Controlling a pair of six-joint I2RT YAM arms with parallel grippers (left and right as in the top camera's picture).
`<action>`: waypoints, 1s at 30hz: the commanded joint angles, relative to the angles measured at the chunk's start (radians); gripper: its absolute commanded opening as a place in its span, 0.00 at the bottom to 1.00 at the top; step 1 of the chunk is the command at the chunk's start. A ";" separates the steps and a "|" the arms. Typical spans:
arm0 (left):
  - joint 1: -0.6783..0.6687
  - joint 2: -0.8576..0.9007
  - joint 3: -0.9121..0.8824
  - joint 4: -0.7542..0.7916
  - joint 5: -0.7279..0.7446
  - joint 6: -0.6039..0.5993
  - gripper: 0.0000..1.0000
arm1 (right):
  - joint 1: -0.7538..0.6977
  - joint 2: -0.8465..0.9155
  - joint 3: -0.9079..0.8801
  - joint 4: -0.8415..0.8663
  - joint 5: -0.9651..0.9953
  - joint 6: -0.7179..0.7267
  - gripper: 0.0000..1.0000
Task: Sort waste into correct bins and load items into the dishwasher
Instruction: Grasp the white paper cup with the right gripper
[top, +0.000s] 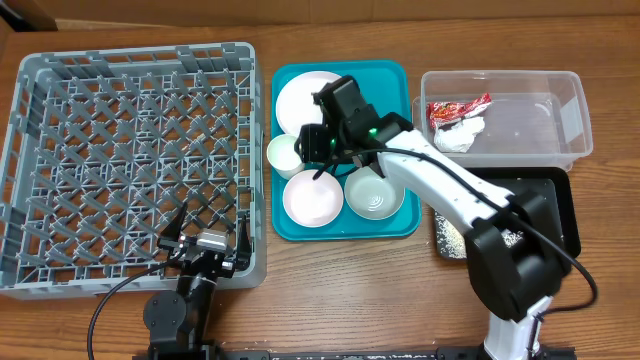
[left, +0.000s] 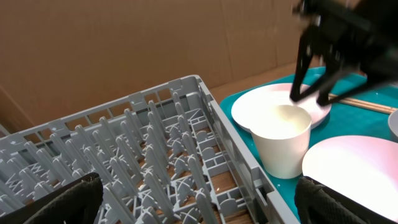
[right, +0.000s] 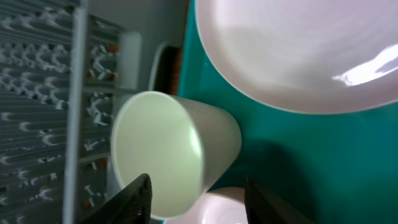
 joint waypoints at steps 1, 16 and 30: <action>0.005 -0.009 -0.005 0.003 0.005 0.003 1.00 | 0.005 0.016 0.012 0.006 0.002 0.023 0.45; 0.004 -0.009 -0.005 0.003 0.021 0.000 1.00 | 0.007 0.055 0.012 0.002 0.021 0.023 0.22; 0.005 -0.009 0.026 0.073 0.021 -0.170 1.00 | -0.027 -0.032 0.072 -0.082 -0.048 0.022 0.04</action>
